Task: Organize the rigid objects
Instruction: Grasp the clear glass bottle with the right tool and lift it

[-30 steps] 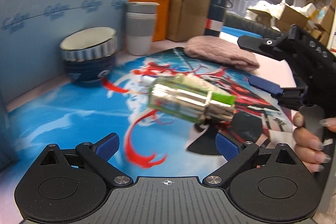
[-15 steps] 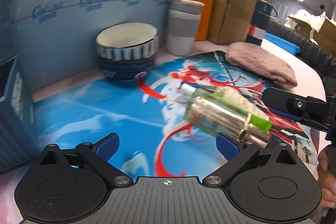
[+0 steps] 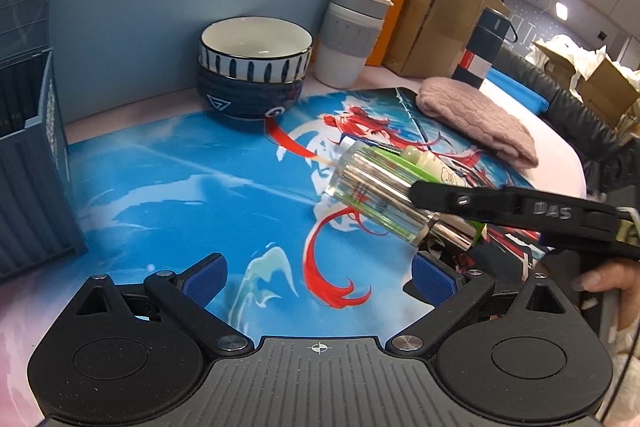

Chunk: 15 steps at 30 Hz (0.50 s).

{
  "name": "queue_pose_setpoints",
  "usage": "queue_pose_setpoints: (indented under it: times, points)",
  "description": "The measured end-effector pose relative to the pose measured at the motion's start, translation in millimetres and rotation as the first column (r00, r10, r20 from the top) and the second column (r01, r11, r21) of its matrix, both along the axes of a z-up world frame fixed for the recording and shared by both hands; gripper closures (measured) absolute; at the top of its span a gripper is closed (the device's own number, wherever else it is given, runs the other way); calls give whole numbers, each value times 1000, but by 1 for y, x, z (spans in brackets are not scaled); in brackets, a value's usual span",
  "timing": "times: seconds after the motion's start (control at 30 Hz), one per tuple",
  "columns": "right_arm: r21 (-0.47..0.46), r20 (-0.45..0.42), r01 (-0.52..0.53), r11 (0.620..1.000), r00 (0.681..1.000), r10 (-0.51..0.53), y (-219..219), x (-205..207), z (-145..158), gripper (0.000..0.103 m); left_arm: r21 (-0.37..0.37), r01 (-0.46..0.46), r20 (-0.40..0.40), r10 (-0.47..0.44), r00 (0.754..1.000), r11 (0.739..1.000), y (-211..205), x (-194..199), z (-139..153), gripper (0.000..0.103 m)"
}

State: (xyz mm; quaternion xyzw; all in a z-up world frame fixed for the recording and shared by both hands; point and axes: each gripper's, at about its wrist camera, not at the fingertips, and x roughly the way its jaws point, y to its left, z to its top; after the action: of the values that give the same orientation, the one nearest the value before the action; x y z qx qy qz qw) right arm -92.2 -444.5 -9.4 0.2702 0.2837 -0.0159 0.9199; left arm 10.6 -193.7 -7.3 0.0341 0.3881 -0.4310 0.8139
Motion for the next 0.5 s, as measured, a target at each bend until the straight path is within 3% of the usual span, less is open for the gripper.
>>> queue_pose_setpoints:
  times: [0.13, 0.37, 0.5]
  points:
    - [-35, -56, -46, 998, 997, 44, 8, 24, -6, 36, 15, -10, 1, 10, 1000, 1000, 8, 1, -1, 3]
    - [-189, -128, -122, 974, 987, 98, 32, 60, -6, 32, 27, 11, 20, -12, 1000, 1000, 21, -4, 1, 3]
    - [-217, -158, -130, 967, 983, 97, 40, 81, -8, 32, 3, 29, 30, -29, 999, 1000, 32, -8, 7, 3]
